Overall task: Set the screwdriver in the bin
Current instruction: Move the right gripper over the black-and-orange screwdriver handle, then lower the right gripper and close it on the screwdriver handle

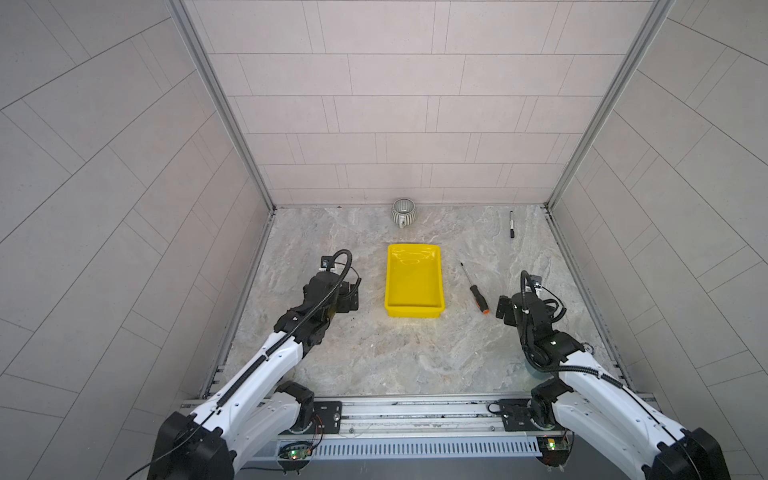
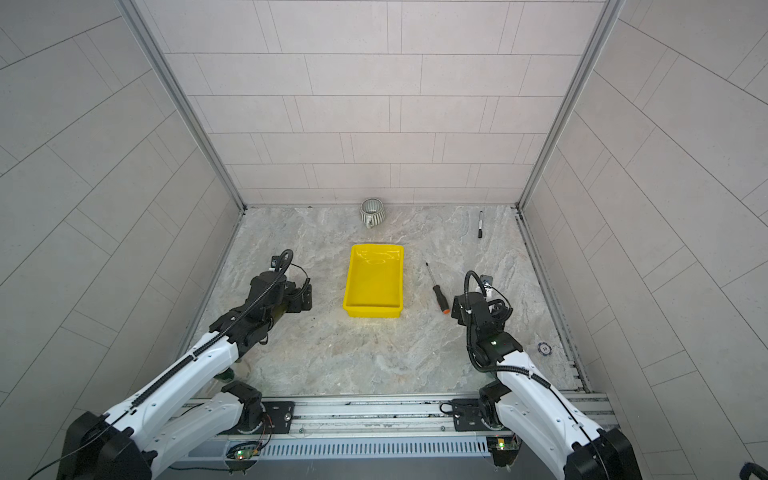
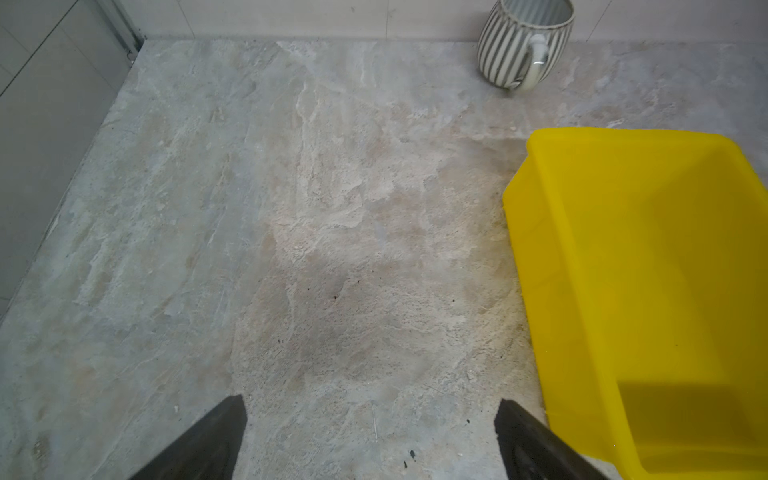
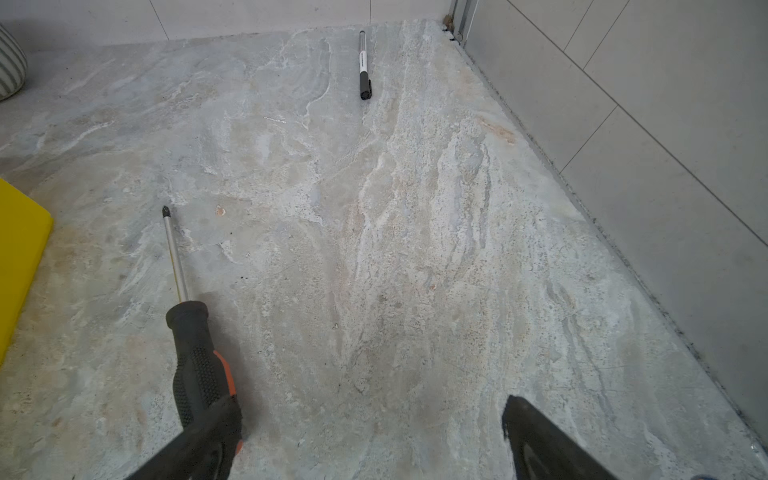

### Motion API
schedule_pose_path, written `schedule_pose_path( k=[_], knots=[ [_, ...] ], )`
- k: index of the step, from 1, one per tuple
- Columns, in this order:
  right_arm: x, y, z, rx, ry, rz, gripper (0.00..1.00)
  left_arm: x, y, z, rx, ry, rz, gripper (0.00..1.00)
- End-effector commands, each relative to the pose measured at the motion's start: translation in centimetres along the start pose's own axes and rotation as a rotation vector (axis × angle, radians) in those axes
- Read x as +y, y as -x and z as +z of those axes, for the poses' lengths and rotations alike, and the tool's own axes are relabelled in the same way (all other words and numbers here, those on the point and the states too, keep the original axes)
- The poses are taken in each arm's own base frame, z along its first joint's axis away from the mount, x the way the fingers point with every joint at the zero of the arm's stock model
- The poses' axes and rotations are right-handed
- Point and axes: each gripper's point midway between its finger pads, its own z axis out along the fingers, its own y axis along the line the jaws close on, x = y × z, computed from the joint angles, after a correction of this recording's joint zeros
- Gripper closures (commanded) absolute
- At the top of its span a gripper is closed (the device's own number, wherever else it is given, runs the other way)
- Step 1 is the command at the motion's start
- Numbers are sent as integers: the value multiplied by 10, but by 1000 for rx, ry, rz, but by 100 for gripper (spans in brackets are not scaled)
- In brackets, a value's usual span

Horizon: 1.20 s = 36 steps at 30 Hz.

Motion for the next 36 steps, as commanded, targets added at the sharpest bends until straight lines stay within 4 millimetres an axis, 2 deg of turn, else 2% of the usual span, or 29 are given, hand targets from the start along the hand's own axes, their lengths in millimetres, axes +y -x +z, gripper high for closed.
schedule_pose_path(
  k=[1,6,10,12,14,15,18,21,23,25,28,36],
  knots=[
    [3,7,-3,-21,15,44,1,6,-1,1,25,35,-27,0],
    [3,3,0,27,-5,25,1,21,-7,0,55,125,-51,0],
    [15,17,1,64,31,46,1,46,-11,-7,34,257,-120,0],
    [9,25,2,76,-5,126,1,64,-19,-14,27,357,-174,0],
    [24,27,9,147,96,164,1,84,-28,-21,16,457,-232,0],
    [32,27,11,174,129,157,1,87,-30,-22,16,465,-243,0],
    [58,21,18,300,171,36,5,86,-32,-22,11,447,-259,0],
    [79,6,22,452,202,-69,19,85,-31,-22,-1,430,-263,0],
    [87,-3,26,542,206,-102,34,79,-33,-18,4,393,-261,0],
    [89,-13,31,600,196,-130,42,76,-34,-16,8,378,-260,0],
    [93,-24,37,646,192,-163,43,73,-34,-13,13,365,-256,0],
    [95,-36,46,691,180,-233,45,71,-34,-10,28,362,-246,0]
  ],
)
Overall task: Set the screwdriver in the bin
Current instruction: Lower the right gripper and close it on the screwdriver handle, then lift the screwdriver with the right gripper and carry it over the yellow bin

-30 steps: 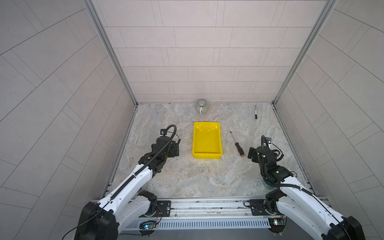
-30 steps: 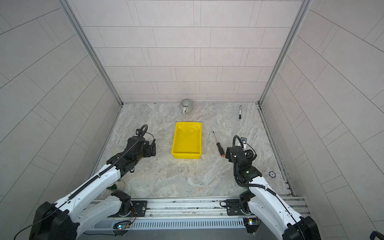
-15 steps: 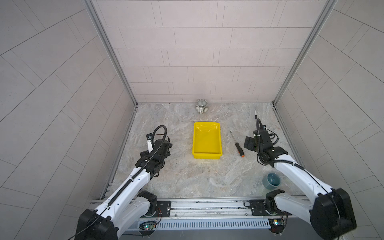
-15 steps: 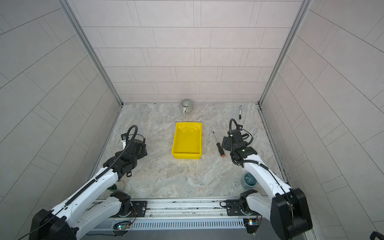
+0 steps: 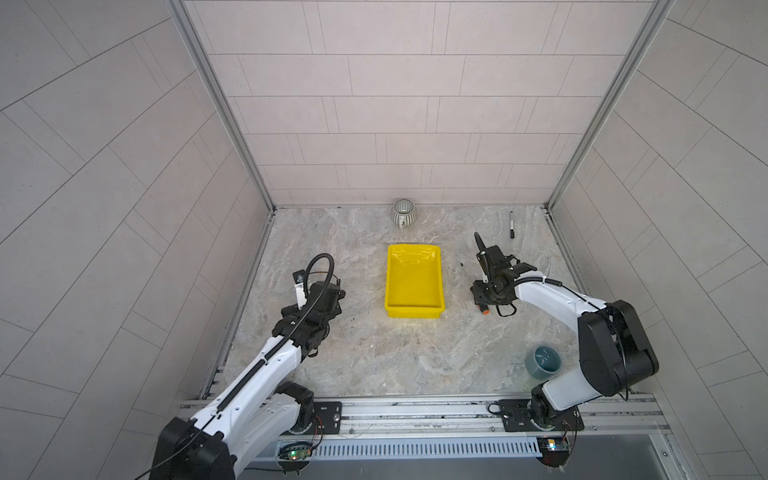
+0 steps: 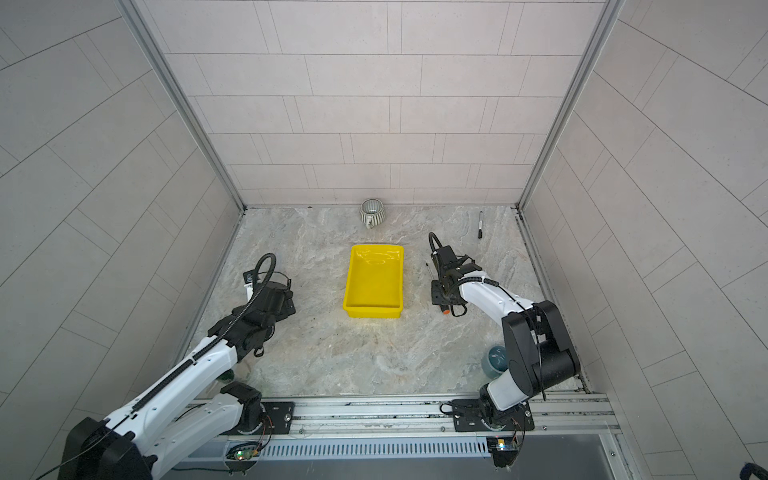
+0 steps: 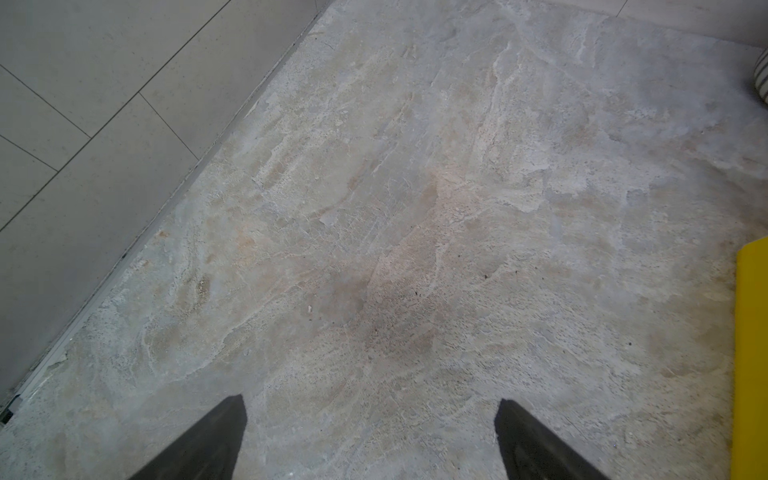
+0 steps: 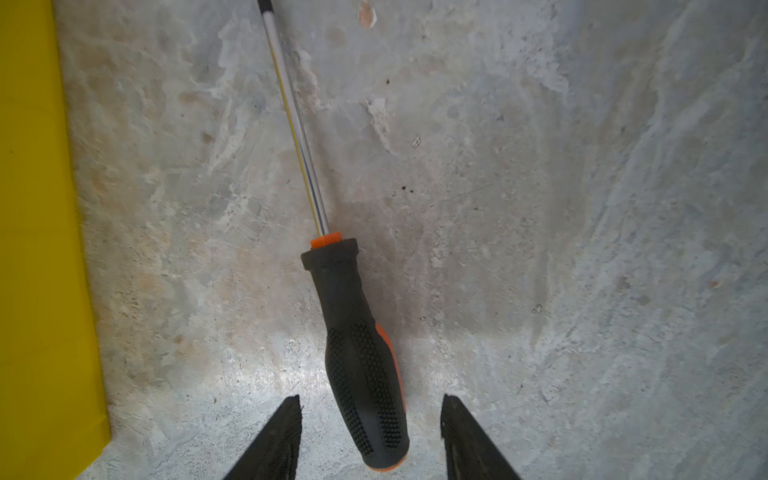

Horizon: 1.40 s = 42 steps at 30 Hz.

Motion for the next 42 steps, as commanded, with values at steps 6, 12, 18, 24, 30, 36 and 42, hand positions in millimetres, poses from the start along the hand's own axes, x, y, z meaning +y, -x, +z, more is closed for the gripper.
schedule_pose_path(
  k=[6,12,18,24,30,36,42],
  knots=[
    [1,-7,9,64,-20,-47,45,0,0,1,-1,-3,-3,0],
    [4,-8,15,82,-21,-60,45,0,1,0,-3,0,-1,0],
    [4,-11,21,95,-33,-68,45,1,0,0,-2,0,-2,0],
    [4,-11,27,98,-42,-65,48,-2,1,0,-2,-16,-3,0],
    [2,-16,33,112,-62,-73,55,-6,-1,1,2,-35,4,0],
    [3,-16,26,100,-64,-70,75,-6,-1,1,2,-37,3,0],
    [6,-12,-3,39,-49,-20,86,-7,-1,1,5,-38,6,0]
  ],
)
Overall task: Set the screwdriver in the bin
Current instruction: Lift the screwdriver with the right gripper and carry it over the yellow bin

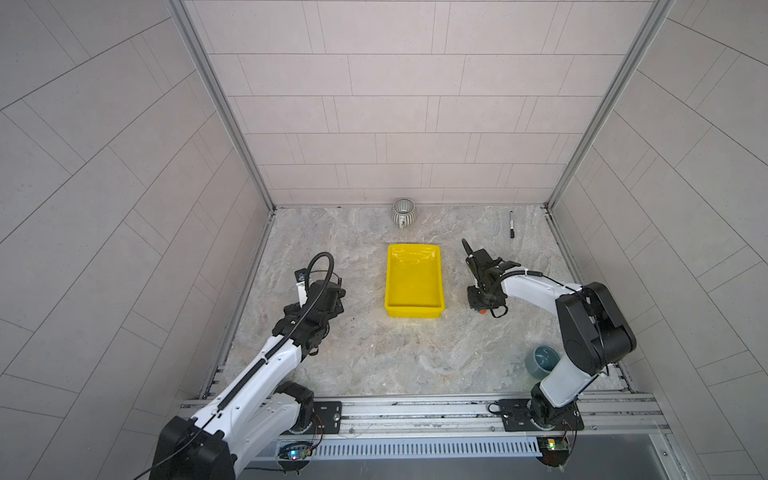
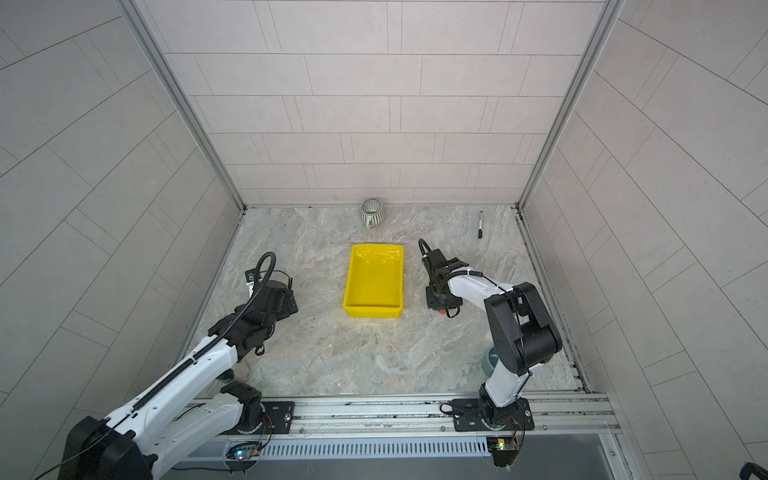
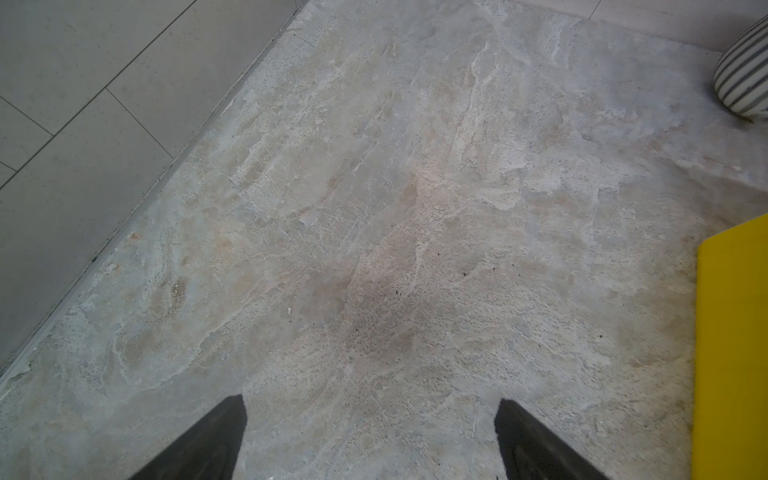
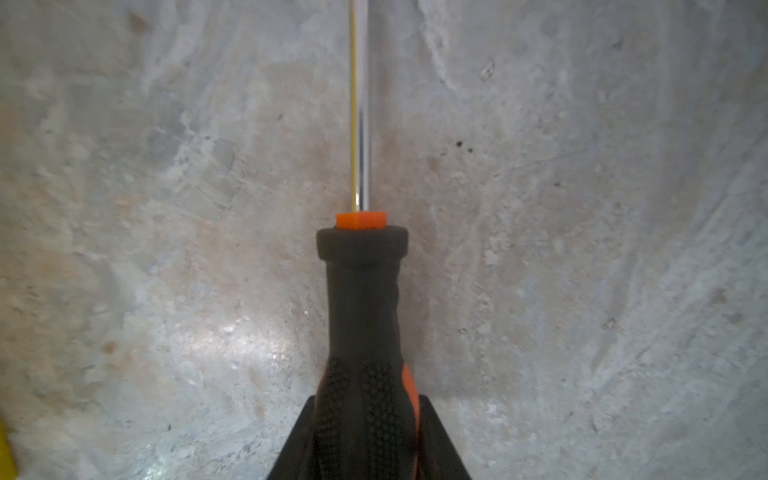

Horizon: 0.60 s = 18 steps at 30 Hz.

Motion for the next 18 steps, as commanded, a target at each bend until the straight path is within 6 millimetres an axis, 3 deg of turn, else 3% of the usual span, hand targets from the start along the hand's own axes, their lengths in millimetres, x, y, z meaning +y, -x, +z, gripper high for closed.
schedule_pose_path(
  k=[1,5,11,14,18],
  knots=[
    [-1,3,-31,-62,1,62,87,3,-2,1,1,8,12,0],
    [28,10,-71,-166,118,155,92,3,-2,1,-1,9,11,0],
    [112,19,-127,-364,386,265,92,2,-3,2,6,7,13,0],
    [153,23,-138,-386,499,303,92,2,-3,2,5,7,12,0],
    [199,29,-135,-355,565,295,92,3,-3,1,4,9,13,0]
  ],
)
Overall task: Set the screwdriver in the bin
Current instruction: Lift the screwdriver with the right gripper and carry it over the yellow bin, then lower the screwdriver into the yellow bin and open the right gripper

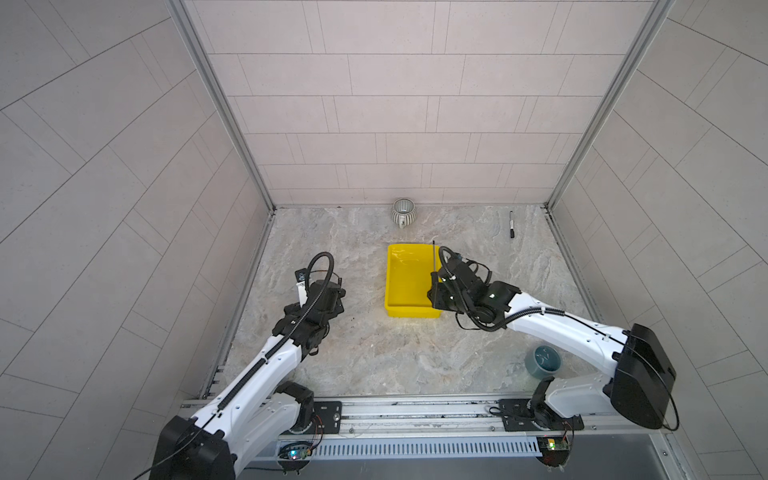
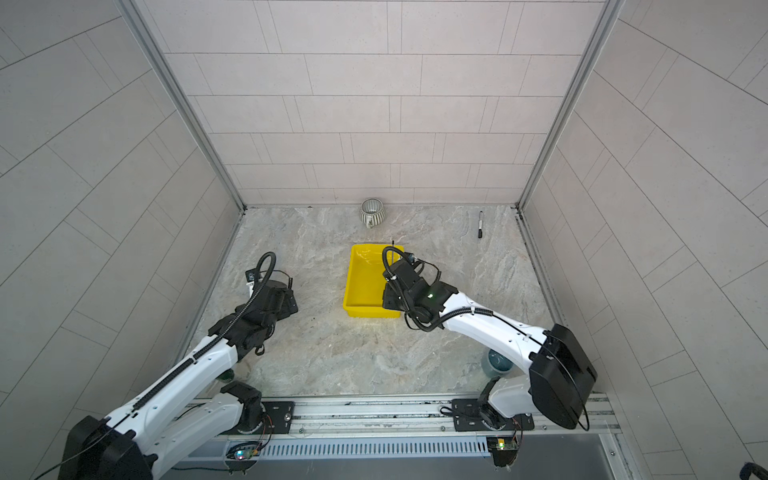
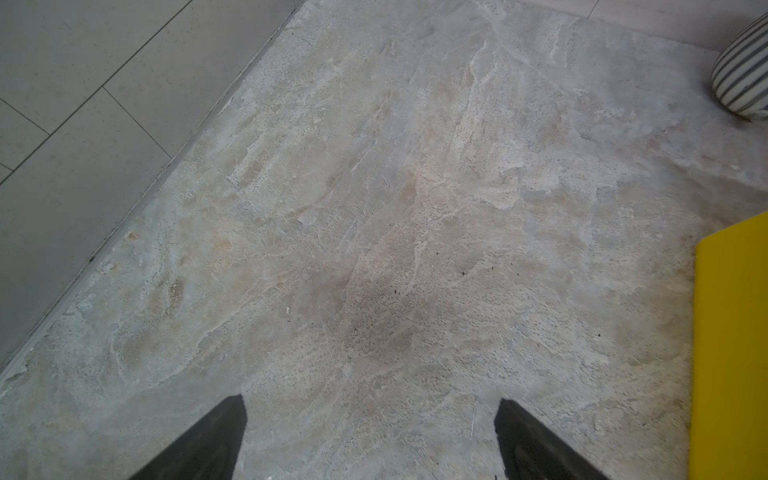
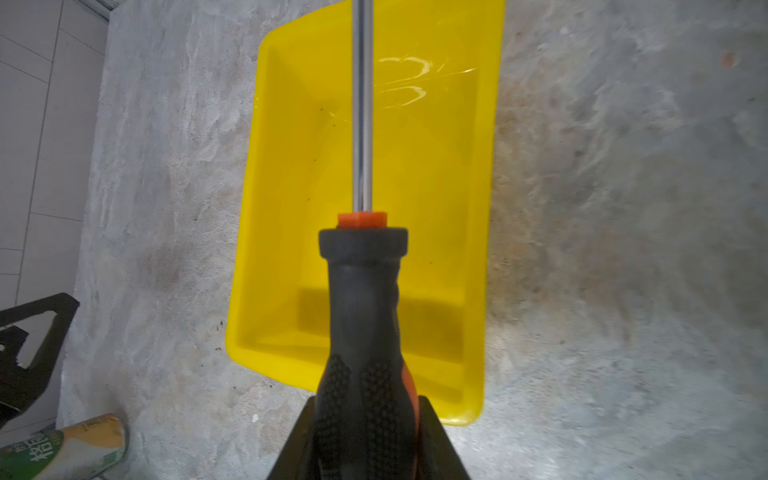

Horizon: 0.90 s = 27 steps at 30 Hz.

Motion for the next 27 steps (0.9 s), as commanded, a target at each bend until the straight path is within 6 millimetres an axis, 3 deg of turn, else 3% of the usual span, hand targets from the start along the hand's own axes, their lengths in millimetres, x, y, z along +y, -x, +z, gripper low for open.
schedule_pose_path(
  k=[1,5,9,27],
  knots=[
    [40,13,17,-38,85,114,92,3,-3,1,2,12,14,0],
    [56,6,45,13,103,141,92,4,-3,1,1,13,11,0],
    [63,6,60,19,105,157,92,4,-2,1,-1,14,11,0],
    [55,-15,106,92,40,140,91,3,-2,1,-4,11,8,0]
  ],
)
